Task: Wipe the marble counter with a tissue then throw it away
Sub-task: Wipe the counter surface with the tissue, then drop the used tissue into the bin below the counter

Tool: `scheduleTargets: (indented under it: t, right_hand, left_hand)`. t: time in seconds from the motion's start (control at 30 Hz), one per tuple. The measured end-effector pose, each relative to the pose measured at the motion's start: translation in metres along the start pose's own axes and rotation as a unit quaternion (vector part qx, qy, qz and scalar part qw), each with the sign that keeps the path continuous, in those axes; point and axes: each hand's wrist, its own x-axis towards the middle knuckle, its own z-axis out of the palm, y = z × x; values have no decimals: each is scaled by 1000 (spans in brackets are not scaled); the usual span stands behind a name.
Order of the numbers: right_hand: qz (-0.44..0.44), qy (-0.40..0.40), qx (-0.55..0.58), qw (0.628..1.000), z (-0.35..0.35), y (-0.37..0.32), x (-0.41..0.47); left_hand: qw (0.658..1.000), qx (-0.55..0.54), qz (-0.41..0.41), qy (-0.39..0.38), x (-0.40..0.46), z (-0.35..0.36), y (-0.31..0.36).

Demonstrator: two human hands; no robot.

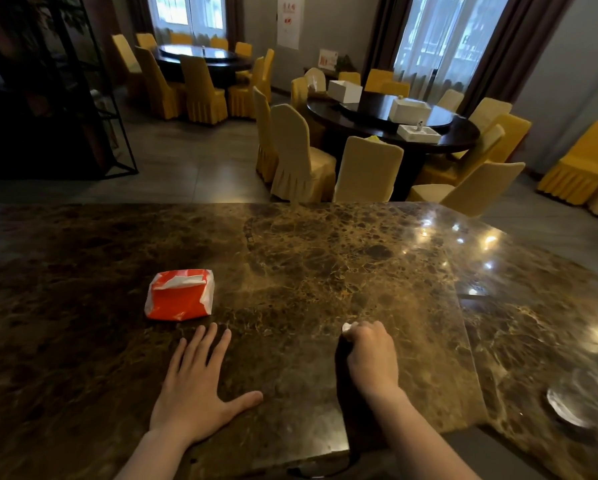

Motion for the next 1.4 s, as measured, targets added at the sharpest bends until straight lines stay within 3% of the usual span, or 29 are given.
scheduleTargets:
  t: [0.17, 0.27, 0.3, 0.37, 0.47, 0.53, 0.63, 0.7, 0.77, 0.87, 1.0, 1.07, 1.13, 1.27, 1.4]
  right_hand:
    - [-55, -58, 73, 994, 4, -17, -32]
    - [52, -101, 247, 962, -8, -17, -49]
    - [115, -114, 330, 930, -14, -18, -54]
    - [225, -133, 502, 824, -25, -19, -62]
    - [285, -157, 673, 664, -35, -23, -71]
    - [278, -168, 727, 604, -38, -28, -77]
    - [261, -175, 769, 557, -37, -35, -83]
    - [238, -187, 770, 562, -37, -43, -86]
    - [217, -195, 748, 597, -37, -52, -88]
    - [196, -202, 683, 674, -36, -73, -93]
    - [126, -191, 535, 813, -33, -101, -103]
    - [76, -186, 486, 851, -30, -114, -111]
    - [18, -190, 456, 869, -24, -126, -125]
    - [-52, -252, 424, 868, 1, -138, -166]
    - [-100, -302, 338, 886, 36, -131, -212]
  left_hand:
    - [1000, -7, 5, 10, 0, 2, -1]
    - [1000, -15, 9, 11, -2, 1, 0]
    - [1000, -21, 11, 8, -2, 0, -1]
    - [999, -39, 16, 2, -3, -3, -2]
    - [997, -73, 23, 4, -4, -6, -3]
    - [995, -92, 28, 15, -5, -9, -3]
    - [996, -75, 44, 34, -9, -13, -7]
    - [996, -68, 33, 44, -15, -16, -16]
    - [997, -60, 15, 56, -22, -19, -29]
    - [997, -44, -7, 70, -35, -20, -52]
    - [996, -21, -47, 74, -52, -25, -78]
    - [995, -11, -73, 64, -59, -27, -88]
    - [995, 2, -93, 46, -66, -30, -97]
    - [995, 5, -99, 17, -76, -28, -103]
    - [995, 8, -92, 34, -78, -25, -102]
